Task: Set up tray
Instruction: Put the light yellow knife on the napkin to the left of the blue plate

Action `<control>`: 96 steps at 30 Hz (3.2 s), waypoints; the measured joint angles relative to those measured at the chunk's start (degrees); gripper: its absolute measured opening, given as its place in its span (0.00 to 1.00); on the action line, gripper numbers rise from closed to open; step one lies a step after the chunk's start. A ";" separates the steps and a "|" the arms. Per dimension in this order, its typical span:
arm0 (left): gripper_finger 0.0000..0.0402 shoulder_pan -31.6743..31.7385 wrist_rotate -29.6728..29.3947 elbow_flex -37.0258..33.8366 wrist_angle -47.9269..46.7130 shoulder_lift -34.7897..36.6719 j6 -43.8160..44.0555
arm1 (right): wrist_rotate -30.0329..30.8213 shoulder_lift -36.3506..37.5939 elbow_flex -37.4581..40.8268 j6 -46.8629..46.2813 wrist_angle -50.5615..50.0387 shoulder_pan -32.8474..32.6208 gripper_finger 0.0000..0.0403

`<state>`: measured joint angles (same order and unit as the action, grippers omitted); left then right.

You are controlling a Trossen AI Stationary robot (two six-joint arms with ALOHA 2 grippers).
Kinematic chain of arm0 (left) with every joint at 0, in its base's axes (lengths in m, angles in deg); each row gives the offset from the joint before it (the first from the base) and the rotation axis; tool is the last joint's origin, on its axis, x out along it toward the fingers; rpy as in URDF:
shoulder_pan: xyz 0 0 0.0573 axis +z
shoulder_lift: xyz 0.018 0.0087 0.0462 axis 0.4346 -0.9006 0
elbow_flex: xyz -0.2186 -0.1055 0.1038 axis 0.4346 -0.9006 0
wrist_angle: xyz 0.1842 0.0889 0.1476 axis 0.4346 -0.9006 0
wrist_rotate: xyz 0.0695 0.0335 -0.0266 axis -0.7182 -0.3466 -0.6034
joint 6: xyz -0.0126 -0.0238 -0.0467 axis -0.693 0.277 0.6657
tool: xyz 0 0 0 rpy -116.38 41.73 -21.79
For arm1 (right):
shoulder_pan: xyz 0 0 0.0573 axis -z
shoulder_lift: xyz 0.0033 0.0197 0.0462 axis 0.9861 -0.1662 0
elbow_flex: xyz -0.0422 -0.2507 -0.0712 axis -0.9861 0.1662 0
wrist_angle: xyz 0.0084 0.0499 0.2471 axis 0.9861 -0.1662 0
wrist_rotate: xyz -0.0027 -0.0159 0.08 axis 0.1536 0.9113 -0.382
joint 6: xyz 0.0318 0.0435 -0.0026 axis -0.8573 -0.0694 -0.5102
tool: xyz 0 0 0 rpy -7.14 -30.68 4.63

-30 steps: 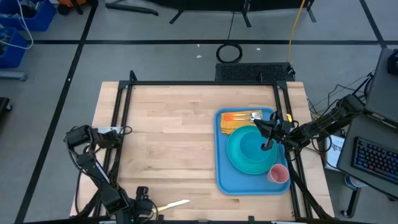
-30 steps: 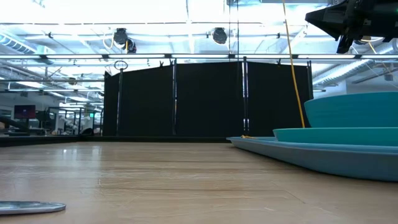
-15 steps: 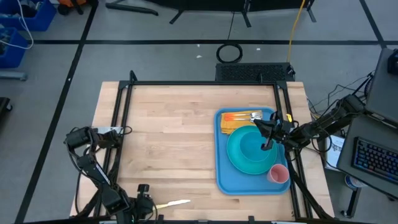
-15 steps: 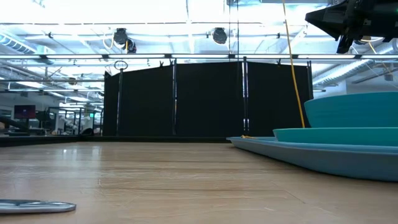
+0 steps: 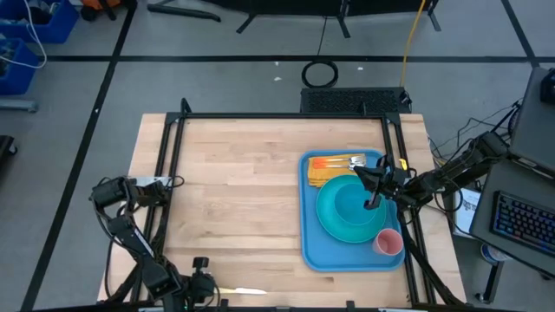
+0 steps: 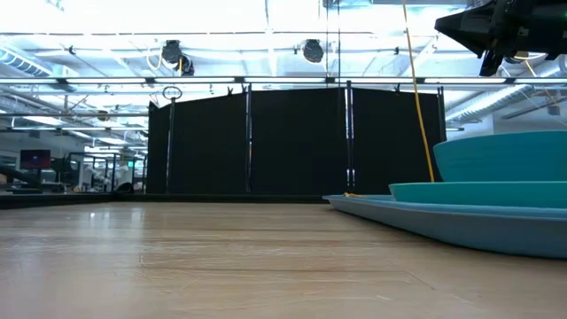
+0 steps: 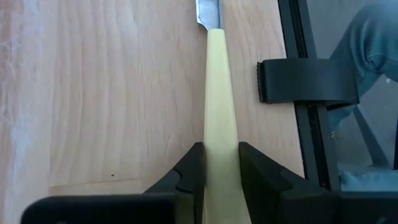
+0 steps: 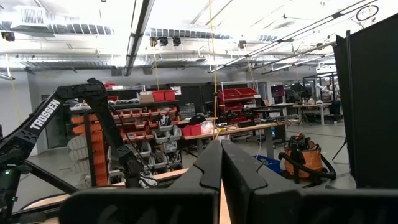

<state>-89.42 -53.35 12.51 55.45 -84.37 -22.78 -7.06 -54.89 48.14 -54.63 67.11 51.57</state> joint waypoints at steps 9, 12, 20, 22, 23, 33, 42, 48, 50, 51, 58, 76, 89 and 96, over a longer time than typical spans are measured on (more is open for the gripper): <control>0.20 1.08 2.64 -0.24 -0.57 2.79 -2.04 | 0.00 0.00 0.00 0.00 0.00 0.01 0.00; 0.20 1.72 3.41 -0.24 -1.94 4.29 -3.35 | 0.00 0.01 0.00 0.00 0.00 0.01 0.00; 0.20 3.64 0.92 -0.24 -12.45 5.23 -4.54 | 0.00 0.01 0.00 -0.01 0.00 0.01 0.00; 0.20 3.76 -0.22 -0.22 -15.12 5.25 -3.88 | 0.01 0.01 0.00 0.00 0.00 0.00 0.00; 0.20 3.76 -1.18 -0.22 -16.20 5.25 -3.64 | 0.02 0.02 0.00 0.00 0.00 0.01 0.00; 0.20 4.23 -10.18 -0.15 -25.83 5.36 -2.00 | 0.00 0.02 0.00 -0.01 0.00 0.00 0.00; 0.20 5.94 -12.32 -0.13 -30.32 5.36 -1.87 | 0.00 0.00 0.00 0.00 0.00 0.00 0.00; 0.24 6.86 -12.54 -0.11 -30.26 5.36 -1.88 | 0.00 0.00 -0.02 0.00 0.00 0.01 0.00; 0.25 7.27 -11.44 -0.11 -30.13 5.36 -2.12 | 0.01 0.01 0.00 0.00 0.00 0.01 0.00; 0.25 7.44 -11.07 -0.11 -30.13 5.36 -2.43 | 0.01 0.00 0.00 0.00 0.00 0.00 0.00; 0.20 7.96 -4.32 -0.09 -29.98 5.43 -5.26 | 0.02 0.00 0.00 -0.02 0.00 0.01 0.00; 0.40 8.04 2.29 0.02 -33.25 5.47 -4.92 | 0.00 0.00 -0.02 0.00 0.00 0.01 0.00; 0.41 5.78 7.14 -0.04 -40.11 5.47 -3.49 | 0.02 0.02 -0.01 -0.01 0.00 0.00 0.00; 0.41 5.40 2.10 -0.09 -40.63 5.47 -5.53 | 0.00 0.02 -0.01 -0.02 0.00 0.00 0.00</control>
<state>-84.02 -51.25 12.42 14.82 -78.90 -28.31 -7.06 -54.87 48.13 -54.64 67.11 51.57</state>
